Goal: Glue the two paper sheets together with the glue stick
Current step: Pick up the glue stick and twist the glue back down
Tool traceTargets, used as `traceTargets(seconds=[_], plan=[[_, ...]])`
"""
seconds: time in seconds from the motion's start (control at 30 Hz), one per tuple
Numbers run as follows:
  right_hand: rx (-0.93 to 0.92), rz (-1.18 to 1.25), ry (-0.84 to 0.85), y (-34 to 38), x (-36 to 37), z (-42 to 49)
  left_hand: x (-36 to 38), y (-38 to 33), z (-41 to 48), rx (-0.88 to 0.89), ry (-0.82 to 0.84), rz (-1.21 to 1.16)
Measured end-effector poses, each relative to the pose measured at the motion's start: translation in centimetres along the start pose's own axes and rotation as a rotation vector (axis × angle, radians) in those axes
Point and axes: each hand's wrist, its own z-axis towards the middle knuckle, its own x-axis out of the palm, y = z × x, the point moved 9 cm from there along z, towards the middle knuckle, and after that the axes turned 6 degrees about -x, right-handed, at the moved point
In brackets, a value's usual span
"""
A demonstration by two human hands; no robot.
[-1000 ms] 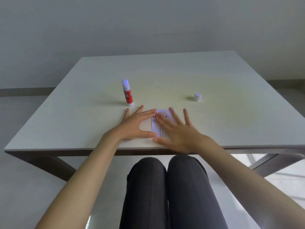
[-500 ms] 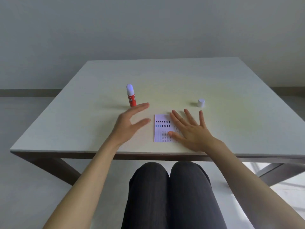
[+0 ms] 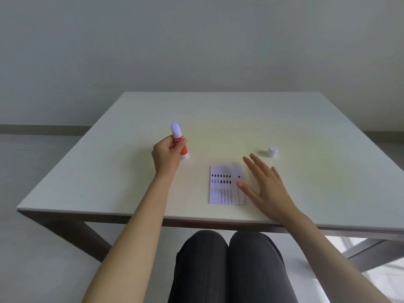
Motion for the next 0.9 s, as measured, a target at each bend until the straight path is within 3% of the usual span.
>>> traceTargets(seconds=[0.1,0.17,0.2,0.27,0.37,0.5,0.57,0.63,0.7,0.73,0.77,0.83,0.9], plan=[[0.017,0.182,-0.225,1.3,-2.0,0.3,1.4,-1.7,-1.6,-0.029,0.213,-0.232],[0.182,0.497,-0.315,1.4,-2.1,0.9,2.9,-3.9,-3.4,-0.019,0.375,-0.381],[0.313,0.752,-0.265,1.5,-1.0,1.4,3.6,-4.7,-4.2,-0.027,0.434,-0.431],[0.559,1.266,0.001,3.6,2.5,2.0,4.5,-5.8,-5.5,-0.041,0.503,-0.466],[0.645,1.676,0.199,6.8,3.7,2.3,4.5,-6.4,-6.7,-0.052,0.527,-0.444],[0.529,1.757,0.051,7.2,2.5,2.7,3.8,-7.0,-7.4,-0.05,0.515,-0.46],[0.281,1.351,-0.242,6.2,0.0,2.7,3.8,-7.1,-7.8,-0.074,0.493,-0.484],[0.083,0.66,-0.504,6.5,-2.9,1.8,3.9,-7.5,-8.3,-0.073,0.484,-0.497],[0.038,0.34,-0.57,7.0,-3.9,1.2,4.0,-7.9,-8.7,-0.052,0.487,-0.501],[0.072,0.389,-0.523,6.5,-3.7,1.3,4.0,-8.0,-8.8,-0.049,0.489,-0.506],[0.16,0.593,-0.415,5.8,-2.7,1.6,3.8,-8.1,-8.8,-0.047,0.488,-0.513],[0.398,1.191,-0.103,5.2,0.7,1.9,3.6,-8.2,-8.6,-0.035,0.479,-0.502],[0.5,1.626,0.096,6.5,2.1,1.5,3.5,-8.3,-8.8,-0.036,0.491,-0.496]])
